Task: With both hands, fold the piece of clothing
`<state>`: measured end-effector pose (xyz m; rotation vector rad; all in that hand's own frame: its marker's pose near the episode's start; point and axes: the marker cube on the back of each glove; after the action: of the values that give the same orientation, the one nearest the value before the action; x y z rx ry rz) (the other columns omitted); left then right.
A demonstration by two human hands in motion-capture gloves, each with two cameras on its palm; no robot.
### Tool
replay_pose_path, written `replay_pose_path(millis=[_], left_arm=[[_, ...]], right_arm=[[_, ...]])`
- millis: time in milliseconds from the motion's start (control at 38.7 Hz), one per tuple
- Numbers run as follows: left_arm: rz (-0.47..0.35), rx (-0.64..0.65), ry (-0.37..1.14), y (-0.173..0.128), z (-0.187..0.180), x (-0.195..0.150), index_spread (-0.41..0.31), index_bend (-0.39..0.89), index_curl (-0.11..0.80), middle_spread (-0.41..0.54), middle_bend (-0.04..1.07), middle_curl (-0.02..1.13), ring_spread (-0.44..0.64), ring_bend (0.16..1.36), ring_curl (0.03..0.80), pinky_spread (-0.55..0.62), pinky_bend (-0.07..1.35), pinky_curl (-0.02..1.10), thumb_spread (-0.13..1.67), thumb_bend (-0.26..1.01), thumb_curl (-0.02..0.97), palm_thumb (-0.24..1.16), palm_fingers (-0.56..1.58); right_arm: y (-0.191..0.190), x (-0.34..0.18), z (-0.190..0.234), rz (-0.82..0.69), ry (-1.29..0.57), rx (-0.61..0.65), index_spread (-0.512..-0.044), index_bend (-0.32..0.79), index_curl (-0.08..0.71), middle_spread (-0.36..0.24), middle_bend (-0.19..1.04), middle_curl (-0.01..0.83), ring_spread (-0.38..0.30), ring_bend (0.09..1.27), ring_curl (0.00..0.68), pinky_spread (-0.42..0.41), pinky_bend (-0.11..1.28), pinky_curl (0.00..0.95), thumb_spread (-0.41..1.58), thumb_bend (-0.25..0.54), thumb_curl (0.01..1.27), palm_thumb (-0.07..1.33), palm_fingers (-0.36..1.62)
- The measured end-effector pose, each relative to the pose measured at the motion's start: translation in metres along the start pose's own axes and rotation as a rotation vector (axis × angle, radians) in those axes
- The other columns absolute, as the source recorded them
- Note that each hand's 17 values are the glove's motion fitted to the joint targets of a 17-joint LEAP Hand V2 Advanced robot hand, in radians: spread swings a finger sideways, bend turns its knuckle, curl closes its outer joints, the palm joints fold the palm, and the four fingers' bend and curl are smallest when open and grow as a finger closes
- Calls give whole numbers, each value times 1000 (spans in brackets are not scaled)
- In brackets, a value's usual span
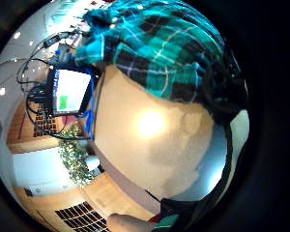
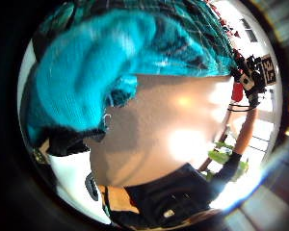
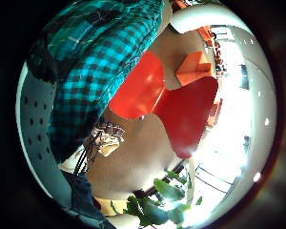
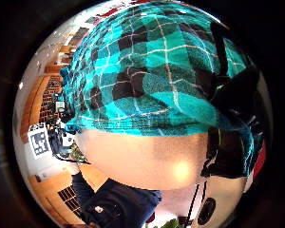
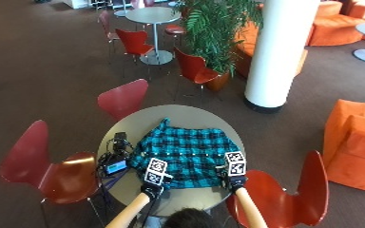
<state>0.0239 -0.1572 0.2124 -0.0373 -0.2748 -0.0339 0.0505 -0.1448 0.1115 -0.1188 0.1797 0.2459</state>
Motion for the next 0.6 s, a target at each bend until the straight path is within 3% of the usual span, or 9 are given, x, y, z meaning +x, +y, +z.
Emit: replay_pose_path(millis=[181,362,440,595], left_arm=[[40,32,-112,3,7,5,-225,188,407,-217,277,406,-199,371,311,-314,515,393,1037,164,421,712,1176],[129,-167,100,41,-10,-5,-261,179,430,-270,324,448,-281,389,346,-373,518,401,1010,139,475,752,1253],[172,-219,178,67,-32,-12,-271,176,437,-284,337,460,-296,394,356,-384,524,404,1032,127,488,753,1252],[303,-256,292,132,-95,-18,-275,170,450,-304,368,487,-315,407,375,-394,541,414,1052,105,517,755,1262]], right_arm=[[-13,-2,-4,-74,118,260,-289,186,329,-221,240,443,-259,526,420,-347,555,370,804,29,507,1008,1262],[2,9,10,-99,273,186,-279,170,357,-234,276,474,-263,532,437,-372,560,380,700,-22,551,1006,1268],[13,9,18,-186,237,154,-277,168,366,-237,287,483,-264,530,442,-376,562,382,662,-25,569,1006,1266],[87,16,-17,-284,185,176,-277,174,384,-238,301,497,-262,537,452,-380,556,385,585,-29,602,1003,1272]])
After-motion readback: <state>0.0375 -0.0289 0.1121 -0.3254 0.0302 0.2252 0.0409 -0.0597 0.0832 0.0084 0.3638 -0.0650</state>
